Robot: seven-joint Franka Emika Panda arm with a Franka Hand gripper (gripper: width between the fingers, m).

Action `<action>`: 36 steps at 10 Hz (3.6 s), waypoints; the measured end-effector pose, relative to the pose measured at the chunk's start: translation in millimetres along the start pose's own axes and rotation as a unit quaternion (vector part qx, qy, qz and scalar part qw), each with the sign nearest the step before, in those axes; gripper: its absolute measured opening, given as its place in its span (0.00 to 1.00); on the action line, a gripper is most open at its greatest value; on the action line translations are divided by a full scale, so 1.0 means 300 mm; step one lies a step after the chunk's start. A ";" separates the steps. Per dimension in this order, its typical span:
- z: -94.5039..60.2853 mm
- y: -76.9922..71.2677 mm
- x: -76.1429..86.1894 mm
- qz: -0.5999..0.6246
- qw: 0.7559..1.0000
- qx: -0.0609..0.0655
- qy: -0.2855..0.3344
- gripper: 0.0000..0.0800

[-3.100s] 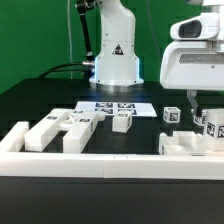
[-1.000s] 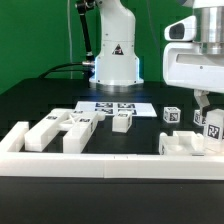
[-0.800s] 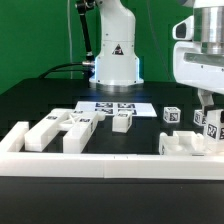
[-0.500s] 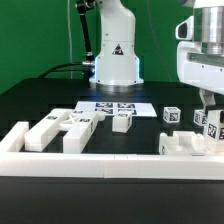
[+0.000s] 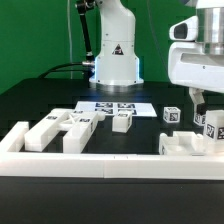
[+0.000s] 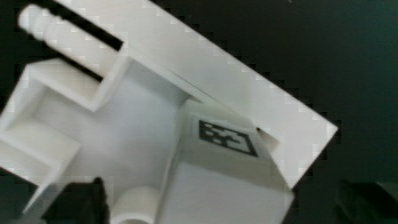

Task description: Assemble chair

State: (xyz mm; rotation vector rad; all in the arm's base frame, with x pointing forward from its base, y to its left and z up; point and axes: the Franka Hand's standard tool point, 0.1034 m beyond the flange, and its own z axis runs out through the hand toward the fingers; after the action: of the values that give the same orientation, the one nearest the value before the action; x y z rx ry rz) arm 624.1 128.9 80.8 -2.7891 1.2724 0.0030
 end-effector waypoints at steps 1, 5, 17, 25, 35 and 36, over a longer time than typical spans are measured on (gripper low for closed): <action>0.000 0.000 0.000 -0.044 0.999 0.000 0.000 0.81; -0.007 -0.009 -0.003 -0.224 0.975 -0.002 0.003 0.81; -0.005 -0.003 0.006 -0.362 0.932 0.000 0.003 0.36; -0.001 -0.001 0.019 0.030 0.999 0.024 0.005 0.36; 0.000 -0.007 0.007 0.089 0.996 0.026 -0.003 0.68; 0.001 -0.013 -0.003 0.040 0.999 0.026 -0.002 0.68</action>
Offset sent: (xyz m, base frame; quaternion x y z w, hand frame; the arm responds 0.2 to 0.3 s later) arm 0.0012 0.0036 0.0074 -0.0116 0.0043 -0.2099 0.9776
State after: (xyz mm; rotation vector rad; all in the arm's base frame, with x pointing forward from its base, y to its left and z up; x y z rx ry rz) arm 626.6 132.1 80.9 -2.6922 1.3608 -0.0196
